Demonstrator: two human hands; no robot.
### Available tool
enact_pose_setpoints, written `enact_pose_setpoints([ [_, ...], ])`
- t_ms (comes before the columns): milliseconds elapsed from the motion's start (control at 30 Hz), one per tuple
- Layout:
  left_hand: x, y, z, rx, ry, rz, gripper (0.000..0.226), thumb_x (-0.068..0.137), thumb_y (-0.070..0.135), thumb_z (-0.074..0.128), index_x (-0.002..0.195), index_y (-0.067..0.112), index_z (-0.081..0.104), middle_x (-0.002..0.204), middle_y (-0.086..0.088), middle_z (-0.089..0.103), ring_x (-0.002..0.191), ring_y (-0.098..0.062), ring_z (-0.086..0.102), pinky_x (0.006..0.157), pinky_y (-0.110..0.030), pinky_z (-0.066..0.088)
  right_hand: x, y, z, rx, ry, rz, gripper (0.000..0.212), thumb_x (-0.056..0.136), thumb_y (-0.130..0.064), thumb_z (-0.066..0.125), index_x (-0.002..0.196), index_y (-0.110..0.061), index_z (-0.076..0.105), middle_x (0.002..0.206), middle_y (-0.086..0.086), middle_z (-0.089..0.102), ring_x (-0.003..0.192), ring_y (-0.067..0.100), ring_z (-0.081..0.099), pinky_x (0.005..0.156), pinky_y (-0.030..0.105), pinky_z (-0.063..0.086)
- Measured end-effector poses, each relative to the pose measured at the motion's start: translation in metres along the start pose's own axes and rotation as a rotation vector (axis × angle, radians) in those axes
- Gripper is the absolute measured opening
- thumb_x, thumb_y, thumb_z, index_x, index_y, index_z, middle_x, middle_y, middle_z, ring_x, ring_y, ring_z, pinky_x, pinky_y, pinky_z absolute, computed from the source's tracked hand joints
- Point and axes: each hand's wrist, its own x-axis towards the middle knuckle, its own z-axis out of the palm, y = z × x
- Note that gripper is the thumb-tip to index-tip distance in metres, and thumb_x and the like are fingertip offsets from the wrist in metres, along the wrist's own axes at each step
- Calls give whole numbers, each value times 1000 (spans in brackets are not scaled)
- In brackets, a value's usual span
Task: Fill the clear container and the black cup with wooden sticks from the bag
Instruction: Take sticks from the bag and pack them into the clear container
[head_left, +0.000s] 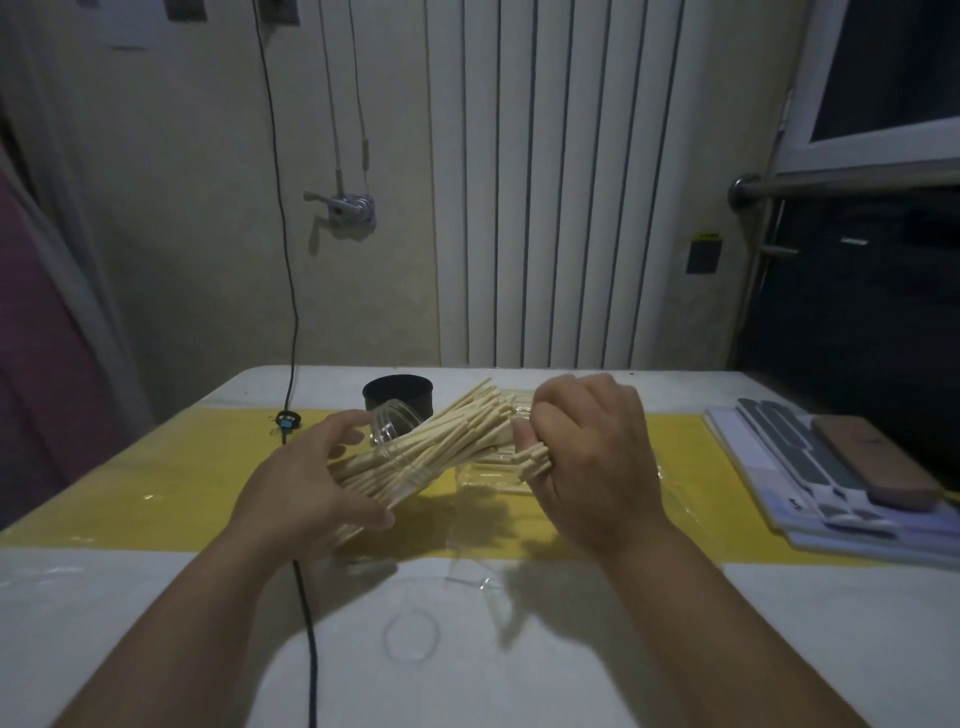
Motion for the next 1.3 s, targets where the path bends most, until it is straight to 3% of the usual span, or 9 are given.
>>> enact_pose_setpoints([
  [200,1,-1,0,30,-41,33,97,40,23,97,116,57,49,107,34,53,107,-8,58,83,-35,50,1,-8,-4,161,137,138,52,105,-38,40,76,-4,66,77,10,51,59,24,47,47,31,41],
  [300,1,-2,0,43,-49,39,98,35,30,94,119,55,51,111,30,57,110,-6,58,84,-34,50,1,-12,-7,354,230,270,33,100,-25,56,83,-3,73,82,8,59,72,12,54,62,18,43],
  [400,1,-2,1,58,-47,45,102,32,37,90,125,52,52,115,27,59,112,-6,57,83,-33,48,9,-17,-15,595,263,567,21,96,-18,63,79,-10,73,73,5,67,72,0,62,69,9,42],
  [533,0,0,2,86,-50,47,107,28,44,86,129,50,50,117,27,59,110,-6,58,82,-31,48,14,-30,-18,936,190,922,20,96,-17,61,82,-4,67,55,1,66,51,12,65,54,21,51],
  [900,-2,2,1,152,-50,113,99,36,36,90,123,58,50,102,45,51,97,5,57,72,-23,45,10,-25,-11,853,6,935,20,90,-23,71,71,-16,72,67,-7,71,65,3,66,62,14,47],
  [967,-2,3,1,160,-38,124,93,36,35,90,114,64,48,98,48,50,93,12,54,69,-19,43,10,-26,-9,906,-55,954,9,85,-18,76,78,-17,71,71,-7,72,67,1,66,64,18,49],
  [1033,-2,3,2,171,-35,125,95,37,34,91,118,61,50,98,47,51,93,11,54,69,-18,42,6,-27,-4,980,-175,956,24,82,-18,80,98,-18,62,83,-9,66,72,-3,63,68,22,52],
  [1200,-1,1,1,157,-40,107,103,37,33,92,129,53,51,101,46,49,94,9,54,71,-20,42,4,-26,0,998,-9,1000,27,84,-34,42,95,-17,61,99,-9,63,89,-6,57,76,9,43],
  [1300,-1,1,1,154,-47,110,102,34,37,89,127,55,52,99,46,50,93,11,55,72,-21,43,1,-28,6,859,-132,911,29,88,-29,42,81,-25,70,100,-18,65,100,-3,59,87,28,48],
])
